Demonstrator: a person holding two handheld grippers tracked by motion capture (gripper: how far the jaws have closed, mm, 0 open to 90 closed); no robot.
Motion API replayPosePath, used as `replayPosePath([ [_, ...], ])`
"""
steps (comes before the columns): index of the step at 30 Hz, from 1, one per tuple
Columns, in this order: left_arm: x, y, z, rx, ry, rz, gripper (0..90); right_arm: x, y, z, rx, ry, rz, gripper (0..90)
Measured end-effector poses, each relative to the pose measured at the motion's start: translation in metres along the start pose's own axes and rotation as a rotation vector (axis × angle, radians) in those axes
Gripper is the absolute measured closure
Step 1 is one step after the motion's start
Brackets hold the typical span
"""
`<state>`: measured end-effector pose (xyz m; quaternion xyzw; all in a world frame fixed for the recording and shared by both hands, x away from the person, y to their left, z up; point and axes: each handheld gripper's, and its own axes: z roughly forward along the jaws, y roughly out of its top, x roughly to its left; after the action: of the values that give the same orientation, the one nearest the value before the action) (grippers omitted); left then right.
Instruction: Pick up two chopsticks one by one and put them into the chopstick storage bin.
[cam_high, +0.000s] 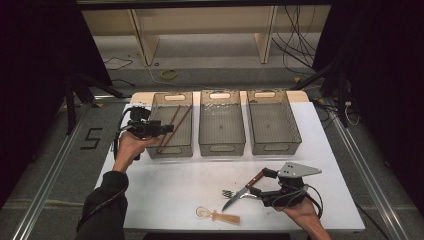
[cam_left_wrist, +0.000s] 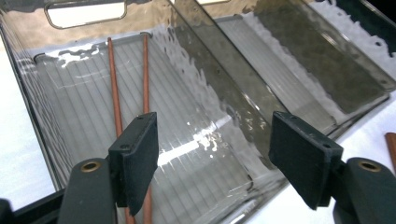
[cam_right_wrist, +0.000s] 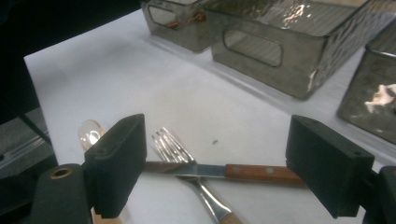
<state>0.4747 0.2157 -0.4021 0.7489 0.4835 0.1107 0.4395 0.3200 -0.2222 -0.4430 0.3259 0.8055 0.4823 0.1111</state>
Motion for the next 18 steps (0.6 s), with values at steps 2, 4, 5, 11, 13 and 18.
replayPosePath([
  [2,-0.004,-0.004,-0.003,-0.022,-0.012,-0.007,30.9,0.002,0.002,0.002,0.022,0.008,-0.011,21.4],
  [4,-0.009,-0.009,-0.006,-0.038,-0.030,0.001,30.6,0.004,0.003,0.004,0.041,0.018,-0.024,21.4],
  [5,-0.010,-0.011,-0.007,-0.040,-0.033,0.007,30.3,0.006,0.004,0.004,0.051,0.020,-0.028,21.4],
  [11,-0.023,-0.023,-0.015,-0.074,-0.055,0.038,28.2,0.012,0.007,0.009,0.092,0.042,-0.060,21.6],
  [13,-0.026,-0.026,-0.018,-0.088,-0.063,0.040,28.1,0.014,0.007,0.010,0.106,0.049,-0.069,21.6],
  [18,-0.035,-0.034,-0.021,-0.107,-0.069,0.055,26.2,0.021,0.009,0.017,0.134,0.066,-0.092,22.1],
])
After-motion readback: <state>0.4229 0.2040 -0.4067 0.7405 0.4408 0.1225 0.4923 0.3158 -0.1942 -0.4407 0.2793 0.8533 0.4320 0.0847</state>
